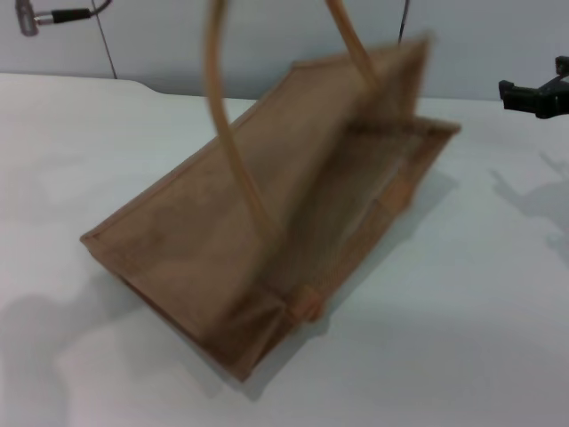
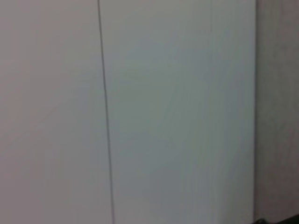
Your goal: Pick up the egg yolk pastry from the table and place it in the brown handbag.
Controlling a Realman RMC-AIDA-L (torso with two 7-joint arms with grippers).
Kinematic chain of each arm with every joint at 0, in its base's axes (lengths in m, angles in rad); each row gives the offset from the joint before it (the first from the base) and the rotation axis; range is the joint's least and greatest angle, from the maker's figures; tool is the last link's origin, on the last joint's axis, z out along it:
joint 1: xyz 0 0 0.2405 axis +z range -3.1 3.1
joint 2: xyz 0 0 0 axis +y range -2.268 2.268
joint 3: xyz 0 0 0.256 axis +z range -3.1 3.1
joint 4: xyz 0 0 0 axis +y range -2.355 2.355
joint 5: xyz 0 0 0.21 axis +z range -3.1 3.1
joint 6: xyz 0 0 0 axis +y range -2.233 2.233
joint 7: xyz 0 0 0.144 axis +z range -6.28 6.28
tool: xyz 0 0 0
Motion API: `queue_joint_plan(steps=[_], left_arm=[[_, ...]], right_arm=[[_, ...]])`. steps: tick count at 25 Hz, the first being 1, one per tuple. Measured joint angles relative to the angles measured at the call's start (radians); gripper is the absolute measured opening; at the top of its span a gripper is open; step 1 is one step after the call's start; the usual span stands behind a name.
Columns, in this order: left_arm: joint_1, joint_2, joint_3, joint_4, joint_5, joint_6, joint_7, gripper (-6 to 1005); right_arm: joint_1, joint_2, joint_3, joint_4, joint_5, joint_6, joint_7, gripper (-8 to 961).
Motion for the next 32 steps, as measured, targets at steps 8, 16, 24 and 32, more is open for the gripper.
queue_joint_plan(steps=[8, 16, 24, 32], left_arm=[[0.003, -0.002, -0.008, -0.115, -0.067, 0.011, 0.123, 807], [0.095, -0.011, -0.015, -0.16, -0.132, 0.221, 0.202, 888], [0.126, -0.019, -0.003, -0.447, -0.459, 0.379, 0.694, 879], [0.102, -0.024, 0.153, -0.74, -0.891, 0.448, 1.21, 876]], right_arm=[[0.009, -0.001, -0.001, 0.038, 0.003, 0.014, 0.0, 903], [-0.04, 0.002, -0.085, 0.06, 0.113, 0.237, 0.0, 903], [-0.086, 0.002, -0.41, 0.161, 0.229, 0.808, 0.033, 902], [0.032, -0.001, -0.779, 0.508, 0.235, 1.265, 0.447, 902]])
